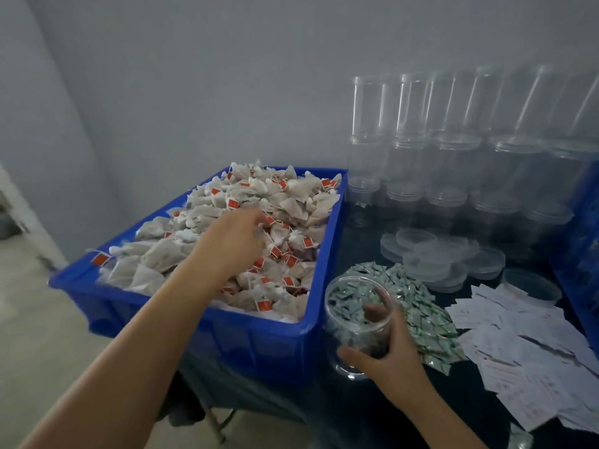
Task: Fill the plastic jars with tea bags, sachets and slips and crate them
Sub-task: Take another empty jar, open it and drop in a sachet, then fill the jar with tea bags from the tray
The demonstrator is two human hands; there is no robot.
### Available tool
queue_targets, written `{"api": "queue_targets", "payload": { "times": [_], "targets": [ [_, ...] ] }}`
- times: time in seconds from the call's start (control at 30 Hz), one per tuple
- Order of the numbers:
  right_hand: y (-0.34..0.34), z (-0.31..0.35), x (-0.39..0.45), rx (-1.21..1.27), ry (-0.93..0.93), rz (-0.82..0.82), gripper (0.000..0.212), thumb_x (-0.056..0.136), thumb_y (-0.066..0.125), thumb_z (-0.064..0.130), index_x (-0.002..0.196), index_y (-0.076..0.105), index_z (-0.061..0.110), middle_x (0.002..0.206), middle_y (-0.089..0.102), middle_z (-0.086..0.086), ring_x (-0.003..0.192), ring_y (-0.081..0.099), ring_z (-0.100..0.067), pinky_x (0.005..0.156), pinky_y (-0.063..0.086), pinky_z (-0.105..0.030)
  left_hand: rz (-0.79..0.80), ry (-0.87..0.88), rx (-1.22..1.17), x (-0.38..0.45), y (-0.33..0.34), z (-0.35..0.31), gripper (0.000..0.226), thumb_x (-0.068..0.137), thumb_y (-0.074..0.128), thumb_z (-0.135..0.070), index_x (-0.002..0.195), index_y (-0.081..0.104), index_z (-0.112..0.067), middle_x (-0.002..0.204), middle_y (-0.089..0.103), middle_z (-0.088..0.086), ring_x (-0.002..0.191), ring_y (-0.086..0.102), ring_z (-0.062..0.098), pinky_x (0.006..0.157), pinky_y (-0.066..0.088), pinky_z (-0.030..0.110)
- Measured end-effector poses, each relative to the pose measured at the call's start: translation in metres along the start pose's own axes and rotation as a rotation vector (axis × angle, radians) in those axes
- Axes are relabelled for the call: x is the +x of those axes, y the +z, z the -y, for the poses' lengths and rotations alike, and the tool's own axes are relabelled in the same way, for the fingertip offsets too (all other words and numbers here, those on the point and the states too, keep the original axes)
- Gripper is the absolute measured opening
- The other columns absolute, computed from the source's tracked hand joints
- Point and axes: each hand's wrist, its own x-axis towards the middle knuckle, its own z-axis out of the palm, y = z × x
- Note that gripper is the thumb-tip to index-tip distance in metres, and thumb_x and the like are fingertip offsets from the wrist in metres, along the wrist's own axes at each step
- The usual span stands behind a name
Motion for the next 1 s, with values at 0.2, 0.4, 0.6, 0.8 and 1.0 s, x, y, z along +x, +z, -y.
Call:
{"api": "queue_targets", "payload": {
  "times": [0.2,0.4,0.6,0.8,1.0],
  "targets": [
    [0.008,-0.007,0.010,-0.056,-0.051,-0.044,0.096,0.045,0.088,0.049,0.114,0.029,0.082,0.130,0.047,0.025,0.119,0.056,-0.002,0.088,0.051,-0.017,0.153,-0.110,0.400,0.010,0.031,0.050,0.045,0.090,0.053,-0.016,0.134,0.044,-0.019,0.133,0.048,0.008,0.118,0.048,0.027,0.094,0.048,0.040],
    [0.007,-0.015,0.005,-0.059,-0.084,-0.027,0.096,0.050,0.090,0.042,0.113,0.032,0.085,0.134,0.047,0.020,0.110,0.049,0.022,0.077,0.049,-0.006,0.069,-0.138,0.390,0.013,0.045,0.058,0.044,0.091,0.051,-0.015,0.134,0.043,-0.024,0.127,0.048,0.014,0.118,0.044,0.035,0.093,0.045,0.041],
    [0.005,-0.019,0.005,-0.053,-0.099,-0.021,0.097,0.050,0.091,0.043,0.115,0.033,0.085,0.134,0.049,0.021,0.114,0.051,0.018,0.079,0.048,-0.005,-0.056,-0.087,0.168,0.013,0.044,0.063,0.030,0.083,0.068,-0.021,0.112,0.063,-0.022,0.119,0.056,0.006,0.100,0.054,0.022,0.083,0.043,0.031],
    [0.004,-0.020,0.005,-0.044,-0.103,-0.027,0.098,0.051,0.095,0.048,0.115,0.032,0.085,0.134,0.049,0.024,0.116,0.059,-0.001,0.082,0.052,-0.015,-0.121,-0.032,-0.144,0.010,0.046,0.056,0.040,0.074,0.075,-0.042,0.108,0.065,-0.024,0.104,0.058,-0.007,0.089,0.048,0.007,0.074,0.039,0.024],
    [0.004,-0.021,0.005,-0.049,-0.095,-0.029,0.099,0.050,0.093,0.045,0.114,0.031,0.086,0.135,0.047,0.025,0.118,0.060,-0.013,0.081,0.054,-0.018,-0.059,-0.065,-0.154,0.012,0.048,0.061,0.035,0.076,0.075,-0.041,0.105,0.065,-0.024,0.104,0.061,-0.006,0.086,0.053,0.008,0.066,0.037,0.020]
  ]
}}
